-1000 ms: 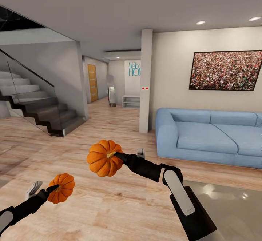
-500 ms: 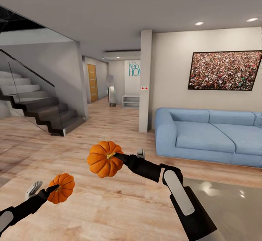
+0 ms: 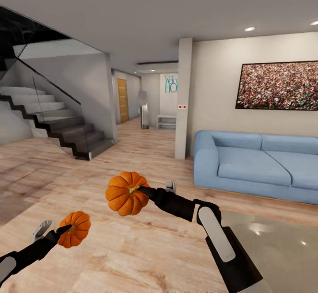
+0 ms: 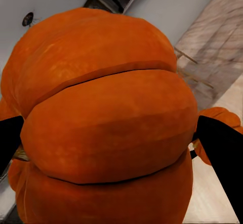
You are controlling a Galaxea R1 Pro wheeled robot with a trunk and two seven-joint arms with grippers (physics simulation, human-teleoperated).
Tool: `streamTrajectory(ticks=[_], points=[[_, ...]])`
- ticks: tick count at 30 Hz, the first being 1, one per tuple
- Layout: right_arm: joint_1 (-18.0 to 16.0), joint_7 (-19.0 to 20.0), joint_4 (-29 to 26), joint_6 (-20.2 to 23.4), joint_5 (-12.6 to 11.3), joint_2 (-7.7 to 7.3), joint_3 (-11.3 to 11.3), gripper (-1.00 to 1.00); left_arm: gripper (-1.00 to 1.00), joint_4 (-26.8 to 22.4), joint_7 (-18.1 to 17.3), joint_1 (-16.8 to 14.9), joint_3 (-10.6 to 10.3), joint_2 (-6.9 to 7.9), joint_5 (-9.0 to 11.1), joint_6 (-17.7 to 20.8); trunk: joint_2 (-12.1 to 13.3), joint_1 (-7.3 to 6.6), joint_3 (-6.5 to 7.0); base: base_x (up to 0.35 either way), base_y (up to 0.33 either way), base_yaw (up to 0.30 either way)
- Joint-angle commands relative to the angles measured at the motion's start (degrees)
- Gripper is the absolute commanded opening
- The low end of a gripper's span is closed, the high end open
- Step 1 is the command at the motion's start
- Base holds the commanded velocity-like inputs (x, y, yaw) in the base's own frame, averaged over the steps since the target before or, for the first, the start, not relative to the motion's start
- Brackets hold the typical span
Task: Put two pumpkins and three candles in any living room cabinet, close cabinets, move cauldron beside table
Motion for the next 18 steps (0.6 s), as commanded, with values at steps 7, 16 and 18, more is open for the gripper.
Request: streamTrajectory(ticks=[7,16,18], points=[[-0.03,0.16,-0.04,0.35,-0.44,0.03,-0.08,-1.00,-1.00,0.01,-0.09,-0.09,-0.20,0.05,0.76,0.29,-0.05,-0.03,-0.06,-0.304,-0.062,0.270],[-0.03,0.17,-0.06,0.38,-0.45,0.03,-0.08,-1.00,-1.00,0.01,-0.09,-0.09,-0.20,0.05,0.76,0.31,-0.05,-0.03,-0.06,-0.317,-0.020,0.270],[-0.03,0.21,-0.06,0.38,-0.45,0.03,-0.08,-1.00,-1.00,0.01,-0.09,-0.09,-0.20,0.05,0.76,0.29,-0.05,-0.03,-0.06,-0.332,-0.001,0.270]])
